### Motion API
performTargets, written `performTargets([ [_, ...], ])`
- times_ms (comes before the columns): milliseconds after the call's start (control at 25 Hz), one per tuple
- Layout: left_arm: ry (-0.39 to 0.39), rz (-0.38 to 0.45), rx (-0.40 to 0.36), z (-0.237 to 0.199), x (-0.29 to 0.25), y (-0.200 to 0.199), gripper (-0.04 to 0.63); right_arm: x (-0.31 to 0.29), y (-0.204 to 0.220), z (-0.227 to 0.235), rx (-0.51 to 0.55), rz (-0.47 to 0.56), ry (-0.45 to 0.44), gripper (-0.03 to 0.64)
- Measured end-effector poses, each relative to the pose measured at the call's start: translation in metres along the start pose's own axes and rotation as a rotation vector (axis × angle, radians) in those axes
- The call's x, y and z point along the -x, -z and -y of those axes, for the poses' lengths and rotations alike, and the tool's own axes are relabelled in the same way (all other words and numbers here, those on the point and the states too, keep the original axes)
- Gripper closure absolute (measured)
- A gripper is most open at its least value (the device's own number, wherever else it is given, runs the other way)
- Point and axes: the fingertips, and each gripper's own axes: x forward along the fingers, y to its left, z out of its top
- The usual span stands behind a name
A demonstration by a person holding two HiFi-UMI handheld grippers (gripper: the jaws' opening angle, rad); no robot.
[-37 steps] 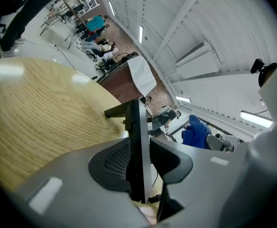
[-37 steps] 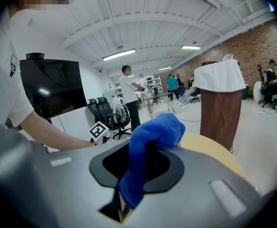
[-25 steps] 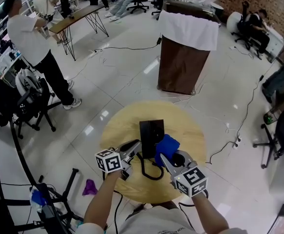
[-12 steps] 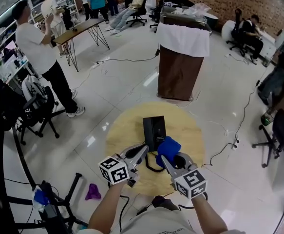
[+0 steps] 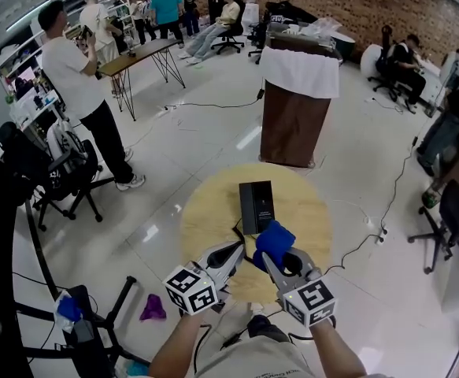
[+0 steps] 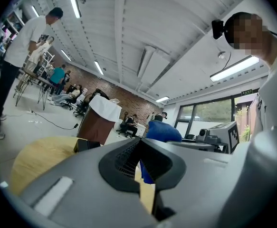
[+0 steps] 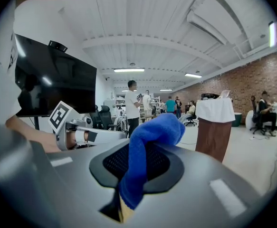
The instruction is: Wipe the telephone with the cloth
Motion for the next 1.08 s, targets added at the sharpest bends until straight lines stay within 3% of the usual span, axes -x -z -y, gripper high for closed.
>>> performTargets([
  [360, -0.061, 0.019, -0.055, 0.035, 0.033, 0.002, 0.595, 0.024, -0.003, -0.034, 0.042, 0.024, -0.008, 0.555],
  [1080, -0.089, 0.05, -0.084, 0.072, 0.056, 0.01, 0.595, 0.062, -0.001, -0.065, 0.096, 0.016, 0.018, 0.555],
])
